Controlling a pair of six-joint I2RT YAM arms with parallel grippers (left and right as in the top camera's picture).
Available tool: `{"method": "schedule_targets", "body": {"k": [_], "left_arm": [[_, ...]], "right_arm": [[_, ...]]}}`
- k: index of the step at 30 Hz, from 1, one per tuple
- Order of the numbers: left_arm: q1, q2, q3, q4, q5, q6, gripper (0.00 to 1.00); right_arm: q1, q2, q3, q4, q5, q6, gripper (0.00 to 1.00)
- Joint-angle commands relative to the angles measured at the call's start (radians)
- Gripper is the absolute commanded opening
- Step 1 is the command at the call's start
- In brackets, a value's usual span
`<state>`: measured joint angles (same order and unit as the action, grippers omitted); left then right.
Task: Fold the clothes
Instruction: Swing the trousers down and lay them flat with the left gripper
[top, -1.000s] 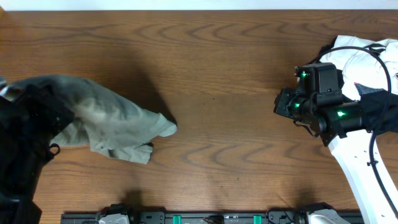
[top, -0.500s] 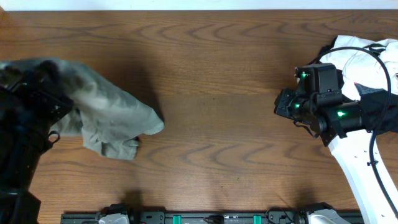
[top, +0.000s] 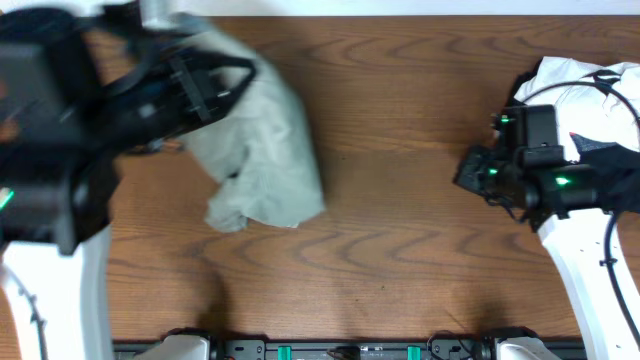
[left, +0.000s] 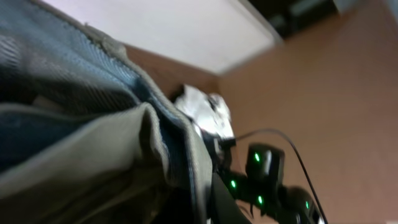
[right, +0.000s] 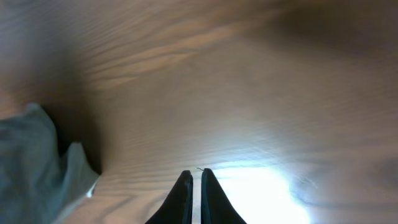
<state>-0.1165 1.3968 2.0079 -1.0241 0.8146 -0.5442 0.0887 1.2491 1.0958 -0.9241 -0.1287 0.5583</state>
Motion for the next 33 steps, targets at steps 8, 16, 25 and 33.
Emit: {"method": "schedule_targets", "body": {"k": [8,16,25,33], "left_arm": [[-0.327,0.158,0.015,0.413,0.090,-0.138,0.07],[-0.526,0.215,0.015,0.708,0.095,-0.220,0.07],[-0.443,0.218,0.005,0.426,0.221,0.015,0.08],[-0.268,0.312,-0.003,-0.166,0.187,0.445,0.08]], "right_arm": [[-0.234,-0.156,0.008,-0.134,0.035,-0.060,0.15],[-0.313,-0.198,0.008,-0.183,0.029,-0.077,0.17],[-0.313,-0.198,0.008,-0.210,0.024,-0.096,0.18],[-0.313,-0.198,0.008,-0.217,0.024,-0.104,0.17]]}}
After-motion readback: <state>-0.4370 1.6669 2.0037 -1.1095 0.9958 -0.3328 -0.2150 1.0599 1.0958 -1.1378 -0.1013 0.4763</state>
